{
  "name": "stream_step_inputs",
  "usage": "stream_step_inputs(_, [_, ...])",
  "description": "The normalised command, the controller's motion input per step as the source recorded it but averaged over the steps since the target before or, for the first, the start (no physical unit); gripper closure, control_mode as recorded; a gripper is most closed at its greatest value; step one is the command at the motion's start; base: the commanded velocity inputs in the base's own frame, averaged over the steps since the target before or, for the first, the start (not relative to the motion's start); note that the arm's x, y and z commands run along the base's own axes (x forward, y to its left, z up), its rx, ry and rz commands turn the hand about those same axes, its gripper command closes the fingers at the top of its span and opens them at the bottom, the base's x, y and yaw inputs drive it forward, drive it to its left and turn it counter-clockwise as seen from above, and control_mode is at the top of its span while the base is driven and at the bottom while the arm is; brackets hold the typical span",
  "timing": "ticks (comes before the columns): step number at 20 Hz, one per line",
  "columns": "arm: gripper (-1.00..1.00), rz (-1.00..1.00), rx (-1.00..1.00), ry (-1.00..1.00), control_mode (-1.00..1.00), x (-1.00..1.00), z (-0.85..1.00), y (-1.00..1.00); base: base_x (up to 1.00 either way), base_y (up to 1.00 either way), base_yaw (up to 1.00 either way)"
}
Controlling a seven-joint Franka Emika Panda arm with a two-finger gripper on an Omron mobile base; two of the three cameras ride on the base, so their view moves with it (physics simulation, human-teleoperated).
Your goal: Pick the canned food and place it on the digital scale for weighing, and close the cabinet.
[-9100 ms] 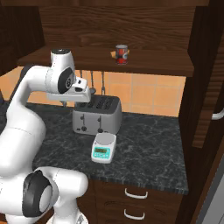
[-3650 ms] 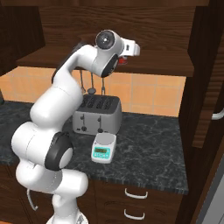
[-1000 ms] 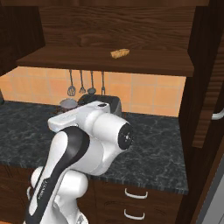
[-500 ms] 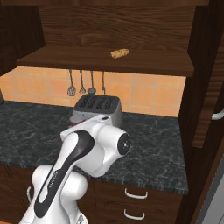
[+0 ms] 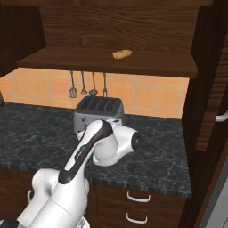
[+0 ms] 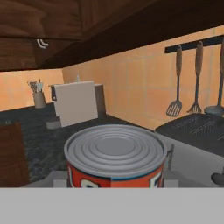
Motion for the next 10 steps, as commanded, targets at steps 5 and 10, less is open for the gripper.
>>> stream_step_inputs(5, [1.00, 0.22, 0.00, 0.00, -1.00, 0.50, -0.35, -0.43, 0.00, 0.00, 0.00])
stream_step_inputs(10, [1.00, 0.06, 0.00, 0.00, -1.00, 0.53, -0.31, -0.04, 0.00, 0.00, 0.00])
